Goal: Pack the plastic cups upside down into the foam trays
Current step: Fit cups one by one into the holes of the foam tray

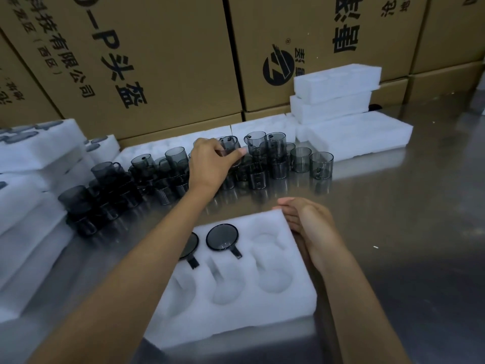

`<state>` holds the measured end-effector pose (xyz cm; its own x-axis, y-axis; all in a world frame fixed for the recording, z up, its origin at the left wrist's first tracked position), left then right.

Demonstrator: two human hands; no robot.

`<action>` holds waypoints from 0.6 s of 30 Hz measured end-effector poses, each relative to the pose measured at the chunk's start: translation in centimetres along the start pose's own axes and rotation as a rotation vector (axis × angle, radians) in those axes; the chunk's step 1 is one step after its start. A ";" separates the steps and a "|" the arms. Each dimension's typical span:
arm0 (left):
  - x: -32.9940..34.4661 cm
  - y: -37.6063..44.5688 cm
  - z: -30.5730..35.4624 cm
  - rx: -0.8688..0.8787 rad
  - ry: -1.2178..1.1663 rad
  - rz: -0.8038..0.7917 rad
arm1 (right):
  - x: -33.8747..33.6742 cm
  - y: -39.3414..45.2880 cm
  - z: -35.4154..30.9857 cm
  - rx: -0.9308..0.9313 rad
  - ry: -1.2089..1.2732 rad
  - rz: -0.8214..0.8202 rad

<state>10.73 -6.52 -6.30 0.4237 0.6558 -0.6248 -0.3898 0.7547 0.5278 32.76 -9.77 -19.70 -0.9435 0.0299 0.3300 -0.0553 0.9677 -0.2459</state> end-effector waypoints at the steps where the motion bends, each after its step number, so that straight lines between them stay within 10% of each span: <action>1: -0.9 -1.1 0.5 0.025 -0.026 0.013 | -0.1 -0.2 -0.3 -0.017 0.001 0.012; 18: -6.5 -14.7 3.6 0.332 -0.287 0.012 | 5.1 -8.7 -7.2 -0.661 -0.380 -0.182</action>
<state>16.65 -21.81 -8.00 0.6487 0.6084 -0.4572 -0.1322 0.6817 0.7196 30.83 -16.21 -9.29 -0.9920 -0.1155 -0.0509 -0.1262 0.9011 0.4147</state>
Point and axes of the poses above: each hand's wrist, its own y-axis towards the middle knuckle, its own x-axis out of the palm, z = x × y, the point moved 9 cm from there along y, towards the middle knuckle, and after that the axes turned 3 degrees about z, right-handed, at the moved point
